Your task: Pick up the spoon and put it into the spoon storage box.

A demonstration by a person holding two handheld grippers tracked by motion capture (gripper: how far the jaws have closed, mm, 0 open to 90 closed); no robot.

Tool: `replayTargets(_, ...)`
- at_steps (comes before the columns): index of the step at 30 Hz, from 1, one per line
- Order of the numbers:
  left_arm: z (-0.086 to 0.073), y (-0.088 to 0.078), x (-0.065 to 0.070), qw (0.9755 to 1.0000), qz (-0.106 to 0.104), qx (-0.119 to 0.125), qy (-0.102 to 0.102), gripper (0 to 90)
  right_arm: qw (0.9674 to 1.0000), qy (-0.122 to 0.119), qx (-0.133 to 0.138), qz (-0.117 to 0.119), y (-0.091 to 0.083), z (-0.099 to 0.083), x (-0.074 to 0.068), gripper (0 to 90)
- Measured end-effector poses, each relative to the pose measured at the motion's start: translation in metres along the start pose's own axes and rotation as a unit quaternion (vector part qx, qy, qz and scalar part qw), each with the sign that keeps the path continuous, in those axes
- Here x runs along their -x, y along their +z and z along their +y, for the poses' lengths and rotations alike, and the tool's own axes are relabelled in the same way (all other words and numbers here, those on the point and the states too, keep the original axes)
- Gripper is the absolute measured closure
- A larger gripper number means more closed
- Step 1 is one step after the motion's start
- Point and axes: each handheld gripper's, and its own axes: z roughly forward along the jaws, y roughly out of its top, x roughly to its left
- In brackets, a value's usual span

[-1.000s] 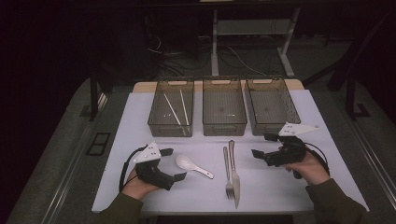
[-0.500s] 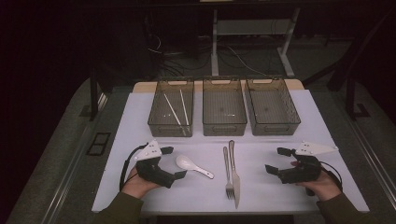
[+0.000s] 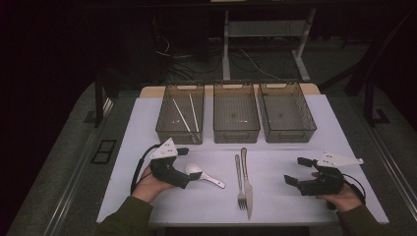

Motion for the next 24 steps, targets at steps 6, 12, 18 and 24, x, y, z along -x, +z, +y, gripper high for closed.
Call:
replayTargets(6,0.005,0.01,-0.016,0.9998,0.002,-0.016,-0.011,19.2,1.0,-0.001,-0.004,0.0,0.001,0.0,-0.001,12.4)
replayTargets(12,0.004,0.024,-0.033,0.9977,0.007,-0.066,-0.015,47.2,1.0,-0.002,-0.003,0.001,0.001,0.0,-0.002,12.4)
replayTargets(18,0.001,0.034,-0.037,0.9926,0.012,-0.12,-0.015,75.5,1.0,-0.002,-0.002,0.001,0.001,0.0,-0.001,12.5)
replayTargets(24,-0.002,0.035,-0.041,0.9885,0.018,-0.148,-0.023,86.2,1.0,-0.004,-0.003,0.001,0.001,0.0,-0.002,12.5)
